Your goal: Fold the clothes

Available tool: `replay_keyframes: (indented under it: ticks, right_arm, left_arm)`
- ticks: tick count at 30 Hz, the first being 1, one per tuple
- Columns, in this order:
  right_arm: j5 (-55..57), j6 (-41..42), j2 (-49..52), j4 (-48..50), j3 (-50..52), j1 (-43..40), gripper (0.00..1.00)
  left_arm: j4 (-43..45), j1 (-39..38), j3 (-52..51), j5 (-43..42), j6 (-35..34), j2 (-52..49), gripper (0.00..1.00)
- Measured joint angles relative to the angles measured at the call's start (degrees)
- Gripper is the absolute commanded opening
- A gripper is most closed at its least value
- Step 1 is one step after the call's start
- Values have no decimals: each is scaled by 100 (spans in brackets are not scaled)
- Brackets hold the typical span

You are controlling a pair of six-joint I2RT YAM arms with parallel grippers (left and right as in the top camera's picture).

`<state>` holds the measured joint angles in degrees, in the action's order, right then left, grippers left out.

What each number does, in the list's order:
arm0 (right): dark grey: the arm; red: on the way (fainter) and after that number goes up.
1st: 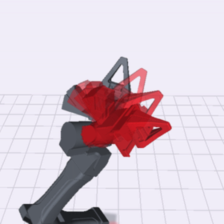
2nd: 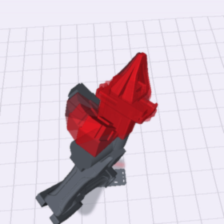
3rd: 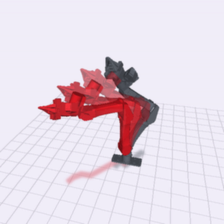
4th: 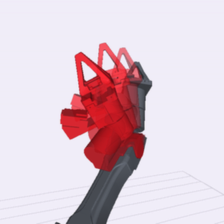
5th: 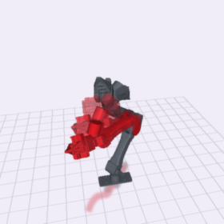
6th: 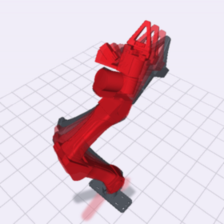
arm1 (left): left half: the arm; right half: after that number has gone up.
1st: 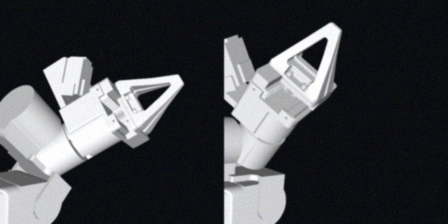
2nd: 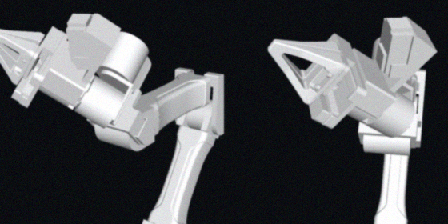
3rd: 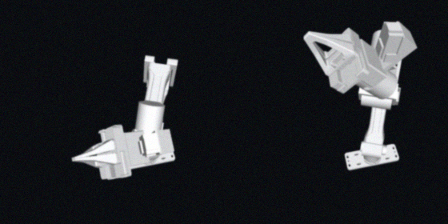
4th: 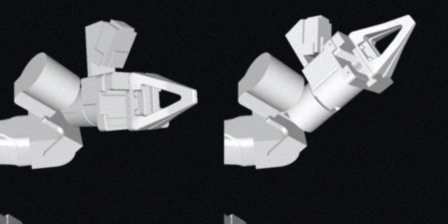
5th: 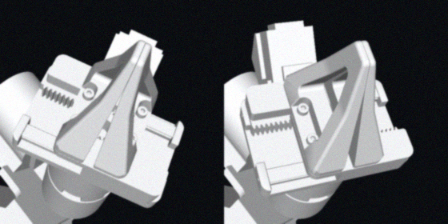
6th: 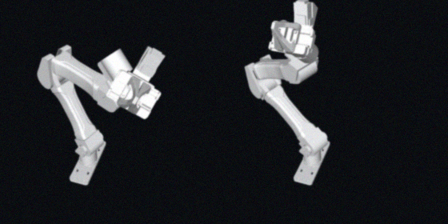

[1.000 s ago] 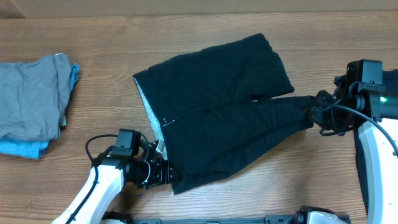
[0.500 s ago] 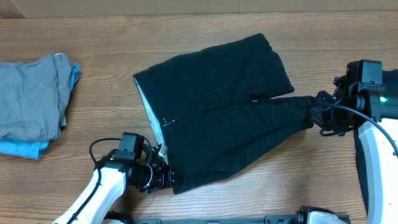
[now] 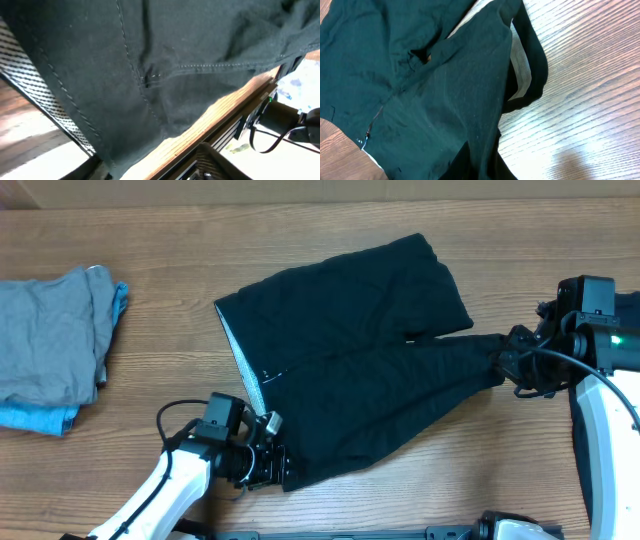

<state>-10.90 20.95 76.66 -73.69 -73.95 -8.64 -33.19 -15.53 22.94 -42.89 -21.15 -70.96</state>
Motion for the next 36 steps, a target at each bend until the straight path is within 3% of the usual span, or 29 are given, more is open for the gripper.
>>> replay_keyframes:
  ticks: [2,5,9,15,18,21,30,36]
  right_arm:
    - [0,-2,0,4,0,0,8]
    - [0,0,0,2,0,0,8]
    - [-2,2,0,11,0,0,8]
    - [0,0,0,22,0,0,8]
    - [2,0,0,24,0,2,8]
    - [0,0,0,22,0,0,8]
    - [87,-17,0,35,0,0,4]
    - [107,-17,0,55,0,0,4]
  left_arm:
    - [2,-24,-2,-24,-111,-7,18]
    - [-151,-24,-4,-26,-140,-9,15]
    - [-424,-24,-9,-28,-166,-9,31]
    - [-776,-24,-9,81,-166,-9,31]
    - [-774,-24,-9,181,-166,-9,26]
    - [-728,-24,-9,245,-153,-9,4]
    - [-896,-24,26,42,-184,-9,4]
    - [-1495,-24,874,24,-140,-15,4]
